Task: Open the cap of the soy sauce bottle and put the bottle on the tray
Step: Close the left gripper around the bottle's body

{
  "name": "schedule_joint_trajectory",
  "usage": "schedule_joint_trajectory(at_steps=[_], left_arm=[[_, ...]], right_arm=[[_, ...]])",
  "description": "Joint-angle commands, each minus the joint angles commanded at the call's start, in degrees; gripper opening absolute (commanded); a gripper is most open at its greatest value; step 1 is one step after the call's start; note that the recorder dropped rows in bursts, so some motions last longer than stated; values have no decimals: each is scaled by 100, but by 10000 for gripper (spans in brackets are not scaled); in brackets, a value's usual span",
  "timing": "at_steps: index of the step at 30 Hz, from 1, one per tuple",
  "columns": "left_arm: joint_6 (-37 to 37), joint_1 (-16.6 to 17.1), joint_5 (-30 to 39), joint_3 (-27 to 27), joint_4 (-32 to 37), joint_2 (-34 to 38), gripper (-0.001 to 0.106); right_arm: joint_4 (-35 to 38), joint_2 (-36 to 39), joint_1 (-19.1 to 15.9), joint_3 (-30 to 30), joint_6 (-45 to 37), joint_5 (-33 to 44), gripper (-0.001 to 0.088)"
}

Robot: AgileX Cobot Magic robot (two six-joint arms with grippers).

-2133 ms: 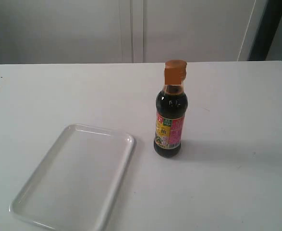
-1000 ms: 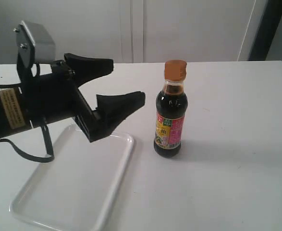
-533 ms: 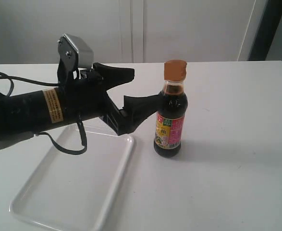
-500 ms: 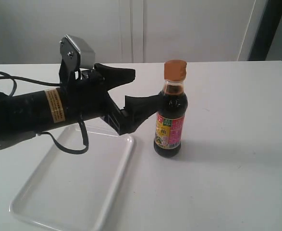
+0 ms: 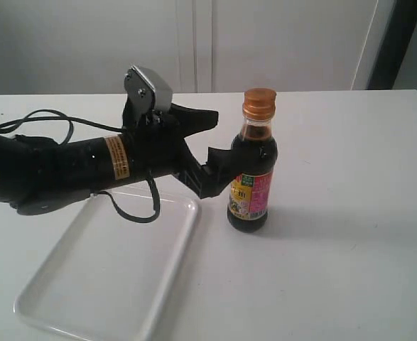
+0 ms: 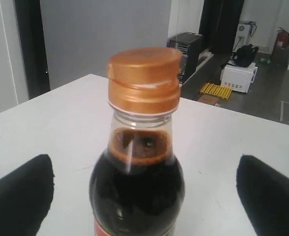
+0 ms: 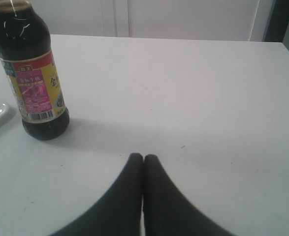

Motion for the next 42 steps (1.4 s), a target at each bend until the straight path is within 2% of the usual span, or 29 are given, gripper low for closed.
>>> schedule_joint_trajectory(at_steps=[3, 17, 36, 39, 42], left_arm=[[36, -103, 50, -175, 0, 165, 1050], [-194, -105, 36, -835, -89, 939, 1050], [-110, -326, 210, -1379, -172, 1526, 1048], [-110, -326, 245, -1379, -172, 1526, 976], [-110, -334, 257, -1379, -172, 1526, 795]], right_arm=[[0, 0, 0, 0, 0, 0, 0], [0, 0, 0, 0, 0, 0, 0], [0, 0, 0, 0, 0, 0, 0], [0, 0, 0, 0, 0, 0, 0], [0, 0, 0, 0, 0, 0, 0]])
